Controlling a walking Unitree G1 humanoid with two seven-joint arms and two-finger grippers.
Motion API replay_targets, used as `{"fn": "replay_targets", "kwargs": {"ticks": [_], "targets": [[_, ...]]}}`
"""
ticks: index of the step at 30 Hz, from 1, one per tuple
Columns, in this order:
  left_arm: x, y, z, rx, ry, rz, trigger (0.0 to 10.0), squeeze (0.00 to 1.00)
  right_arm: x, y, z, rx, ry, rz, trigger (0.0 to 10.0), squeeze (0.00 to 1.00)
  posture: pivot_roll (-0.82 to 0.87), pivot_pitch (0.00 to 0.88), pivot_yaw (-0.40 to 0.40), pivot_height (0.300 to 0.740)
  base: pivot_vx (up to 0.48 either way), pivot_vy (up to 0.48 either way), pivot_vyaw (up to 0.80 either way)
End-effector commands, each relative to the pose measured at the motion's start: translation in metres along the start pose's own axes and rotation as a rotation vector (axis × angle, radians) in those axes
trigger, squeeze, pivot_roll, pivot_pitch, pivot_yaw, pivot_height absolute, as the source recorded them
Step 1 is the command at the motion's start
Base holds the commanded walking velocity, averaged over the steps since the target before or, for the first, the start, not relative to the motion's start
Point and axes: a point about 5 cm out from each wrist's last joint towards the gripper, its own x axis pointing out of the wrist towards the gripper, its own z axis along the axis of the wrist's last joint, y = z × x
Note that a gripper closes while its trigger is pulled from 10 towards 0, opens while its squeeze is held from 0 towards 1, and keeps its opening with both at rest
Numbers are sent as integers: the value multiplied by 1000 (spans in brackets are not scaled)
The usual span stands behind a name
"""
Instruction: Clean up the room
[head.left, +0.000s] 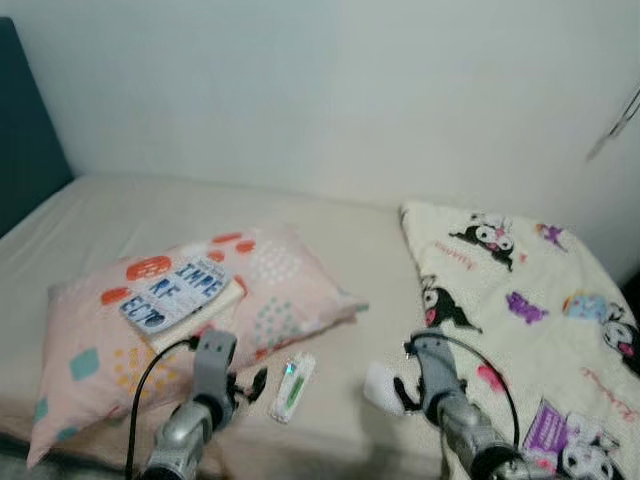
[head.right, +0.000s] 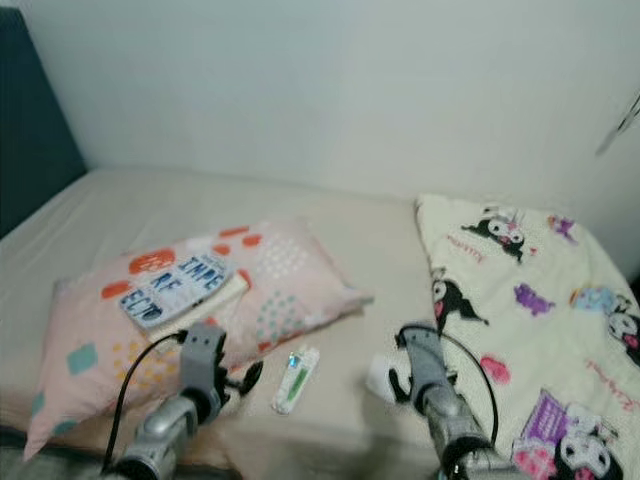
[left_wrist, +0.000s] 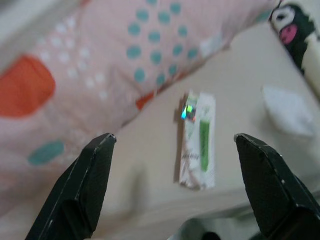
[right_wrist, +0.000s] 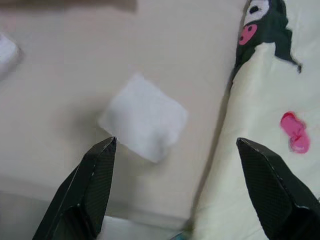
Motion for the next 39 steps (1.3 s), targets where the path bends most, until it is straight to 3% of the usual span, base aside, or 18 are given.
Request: {"fn": "replay_targets", "kwargs": {"ticks": [1,4,5,6,7,14,18,22,30,34,39], "targets": [[1,-7,-2,22,11,-20,10000,0,0,-1,0,-60,-1,-4,10000,0,108,0,-102,609,0,0,0],[2,-8,-2,31,12,-21,10000,0,0,-2,1,-131,-1,-8,10000,0,108,0,-103,599,0,0,0],[2,-8,-2,34,10,-20,10000,0,0,-4,2,-257,6,-17,10000,0,109,0,-103,589,0,0,0],[2,-8,-2,34,10,-20,10000,0,0,-4,2,-257,6,-17,10000,0,109,0,-103,589,0,0,0],[2,-8,-2,37,6,-20,10000,0,1,-6,5,-372,0,-16,10000,0,111,0,-102,579,0,0,0],[0,-6,-2,42,-3,-14,10000,0,1,-7,10,-530,-17,-3,10000,0,122,0,-99,554,0,0,0],[-3,-3,-4,49,-9,-12,10000,0,2,-19,19,-647,-32,-55,10000,0,135,0,-95,544,0,0,0],[-7,1,-7,56,-14,-11,10000,0,2,-27,25,-689,-34,-85,10000,0,150,10,-90,544,0,0,0],[-12,4,-8,68,-30,-15,10000,0,2,-27,22,-699,-31,-85,10000,0,174,38,-89,544,0,0,0],[-15,6,0,90,-98,-30,10000,0,2,-23,21,-684,-52,-86,10000,0,209,83,-71,544,0,0,0],[-19,8,5,100,-139,-44,10000,0,1,-29,23,-738,-55,-151,10000,0,229,129,-53,544,0,0,0]]}}
